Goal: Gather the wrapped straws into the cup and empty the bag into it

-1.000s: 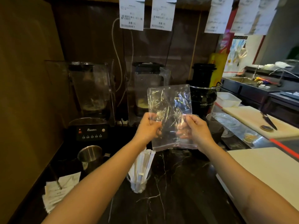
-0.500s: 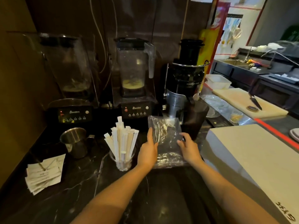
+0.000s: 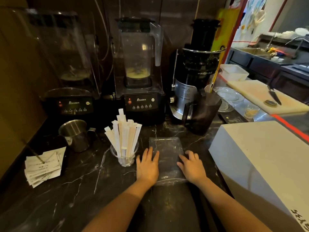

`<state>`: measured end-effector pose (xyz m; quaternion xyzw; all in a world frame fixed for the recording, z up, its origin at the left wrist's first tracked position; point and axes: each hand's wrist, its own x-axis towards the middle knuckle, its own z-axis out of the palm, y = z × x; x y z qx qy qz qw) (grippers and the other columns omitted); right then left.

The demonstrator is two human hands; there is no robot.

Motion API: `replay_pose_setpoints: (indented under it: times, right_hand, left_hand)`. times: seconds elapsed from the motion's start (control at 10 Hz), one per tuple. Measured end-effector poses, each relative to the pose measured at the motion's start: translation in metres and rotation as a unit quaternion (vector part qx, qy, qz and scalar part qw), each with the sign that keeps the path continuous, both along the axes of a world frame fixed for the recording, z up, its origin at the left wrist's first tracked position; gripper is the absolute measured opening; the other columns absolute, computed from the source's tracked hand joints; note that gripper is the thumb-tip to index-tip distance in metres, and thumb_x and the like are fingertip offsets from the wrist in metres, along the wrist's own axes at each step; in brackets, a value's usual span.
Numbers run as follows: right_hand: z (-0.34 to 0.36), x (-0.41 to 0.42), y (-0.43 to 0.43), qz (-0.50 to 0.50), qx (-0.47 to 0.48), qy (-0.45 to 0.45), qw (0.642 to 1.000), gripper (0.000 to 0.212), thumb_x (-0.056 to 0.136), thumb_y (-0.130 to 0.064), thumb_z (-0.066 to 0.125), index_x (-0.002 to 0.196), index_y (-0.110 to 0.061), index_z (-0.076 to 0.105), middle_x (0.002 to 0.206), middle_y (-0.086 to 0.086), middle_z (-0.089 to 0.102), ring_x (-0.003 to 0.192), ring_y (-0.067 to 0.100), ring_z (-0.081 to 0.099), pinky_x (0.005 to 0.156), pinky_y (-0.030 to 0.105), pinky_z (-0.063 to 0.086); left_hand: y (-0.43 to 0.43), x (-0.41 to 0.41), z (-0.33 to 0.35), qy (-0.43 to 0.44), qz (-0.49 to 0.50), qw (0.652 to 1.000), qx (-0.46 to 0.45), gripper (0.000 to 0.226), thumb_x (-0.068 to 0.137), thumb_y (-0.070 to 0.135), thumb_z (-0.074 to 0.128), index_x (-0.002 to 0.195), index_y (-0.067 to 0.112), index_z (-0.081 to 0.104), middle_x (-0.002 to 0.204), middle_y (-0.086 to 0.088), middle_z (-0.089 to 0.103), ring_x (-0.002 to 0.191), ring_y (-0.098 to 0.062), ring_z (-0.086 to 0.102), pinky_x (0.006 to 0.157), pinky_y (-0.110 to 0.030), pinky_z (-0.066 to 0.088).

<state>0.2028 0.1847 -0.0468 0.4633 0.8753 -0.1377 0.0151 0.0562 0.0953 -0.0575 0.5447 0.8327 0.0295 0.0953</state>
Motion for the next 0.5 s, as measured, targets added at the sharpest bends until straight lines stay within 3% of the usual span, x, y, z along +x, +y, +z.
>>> replay_pose_setpoints:
  times: [0.1, 0.2, 0.5]
  right_hand:
    - [-0.005, -0.002, -0.002, 0.012, -0.024, -0.038, 0.999, 0.056, 0.096, -0.045, 0.023, 0.146, -0.020, 0.018, 0.158, 0.002, 0.011, 0.144, 0.025, 0.007, 0.115, 0.047, 0.013]
    - [-0.009, -0.001, -0.004, 0.015, -0.060, -0.057, 0.996, 0.061, 0.095, -0.048, 0.018, 0.148, -0.021, 0.002, 0.160, -0.001, -0.002, 0.146, 0.021, -0.007, 0.117, 0.048, 0.000]
    - [0.008, -0.002, -0.006, 0.004, -0.080, -0.059, 0.995, 0.064, 0.095, -0.049, 0.014, 0.147, -0.019, -0.008, 0.159, 0.001, -0.011, 0.144, 0.022, -0.017, 0.115, 0.051, -0.010]
  left_hand:
    - [-0.001, -0.004, -0.005, -0.005, -0.021, 0.999, -0.040, 0.051, 0.098, 0.032, 0.017, 0.147, 0.019, 0.005, 0.159, -0.004, 0.002, 0.146, -0.022, -0.006, 0.116, -0.050, -0.002]
    - [-0.003, -0.010, -0.007, -0.017, -0.031, 0.998, -0.060, 0.054, 0.097, 0.038, 0.013, 0.147, 0.019, 0.001, 0.159, -0.003, -0.001, 0.146, -0.022, -0.008, 0.117, -0.046, -0.004]
    - [-0.006, -0.007, 0.002, -0.029, -0.044, 0.998, -0.028, 0.057, 0.097, 0.039, 0.013, 0.146, 0.016, -0.005, 0.159, -0.008, -0.006, 0.145, -0.023, -0.010, 0.118, -0.039, -0.002]
